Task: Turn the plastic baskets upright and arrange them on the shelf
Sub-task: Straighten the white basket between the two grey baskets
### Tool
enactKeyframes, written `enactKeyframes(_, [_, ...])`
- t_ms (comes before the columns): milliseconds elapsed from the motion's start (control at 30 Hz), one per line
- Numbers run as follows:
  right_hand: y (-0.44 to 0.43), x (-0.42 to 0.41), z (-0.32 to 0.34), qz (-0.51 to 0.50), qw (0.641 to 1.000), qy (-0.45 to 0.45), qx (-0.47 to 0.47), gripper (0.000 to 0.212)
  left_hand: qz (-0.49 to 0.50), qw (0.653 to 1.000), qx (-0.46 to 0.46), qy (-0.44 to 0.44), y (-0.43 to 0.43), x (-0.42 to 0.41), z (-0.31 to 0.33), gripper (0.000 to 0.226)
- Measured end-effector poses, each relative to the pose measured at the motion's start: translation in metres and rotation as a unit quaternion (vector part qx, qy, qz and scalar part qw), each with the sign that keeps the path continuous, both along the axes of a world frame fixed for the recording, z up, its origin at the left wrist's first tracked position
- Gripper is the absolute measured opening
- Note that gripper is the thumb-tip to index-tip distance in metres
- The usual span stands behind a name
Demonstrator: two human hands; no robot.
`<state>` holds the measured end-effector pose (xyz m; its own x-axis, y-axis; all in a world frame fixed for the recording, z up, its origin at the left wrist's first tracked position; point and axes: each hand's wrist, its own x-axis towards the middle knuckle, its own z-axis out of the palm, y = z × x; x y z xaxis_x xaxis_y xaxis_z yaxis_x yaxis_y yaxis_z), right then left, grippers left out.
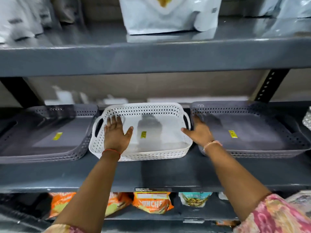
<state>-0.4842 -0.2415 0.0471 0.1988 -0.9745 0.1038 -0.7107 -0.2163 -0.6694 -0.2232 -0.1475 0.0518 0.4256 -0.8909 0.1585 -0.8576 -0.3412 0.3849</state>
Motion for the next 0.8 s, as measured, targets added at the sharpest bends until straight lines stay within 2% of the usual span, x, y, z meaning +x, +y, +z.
enactKeyframes(100, [0.0, -0.001, -0.001, -0.023, 0.999, 0.024, 0.043, 0.053, 0.073, 0.997, 0.005, -0.03, 0.006, 0.036, 0.003, 0.074])
enactKeyframes(167, [0.003, 0.0, 0.0, -0.036, 0.998, 0.034, 0.046, 0.045, 0.126, 0.992, 0.013, 0.009, 0.01, 0.057, 0.003, 0.07])
enactKeyframes(267, [0.008, 0.004, 0.004, -0.054, 0.997, 0.045, 0.037, 0.05, 0.193, 0.976, 0.014, 0.101, 0.017, 0.08, 0.004, 0.046])
enactKeyframes(367, [0.012, 0.008, 0.006, -0.06, 0.996, 0.05, 0.031, 0.045, 0.18, 0.977, 0.022, 0.116, 0.022, 0.09, 0.003, 0.033])
enactKeyframes(600, [0.02, 0.012, 0.008, -0.055, 0.997, 0.039, 0.037, 0.041, 0.131, 0.984, 0.002, 0.117, 0.024, 0.085, 0.003, 0.028])
enactKeyframes(800, [0.031, 0.008, 0.018, -0.064, 0.993, 0.075, 0.06, 0.046, 0.107, 0.983, 0.081, 0.128, 0.038, 0.094, 0.009, 0.036])
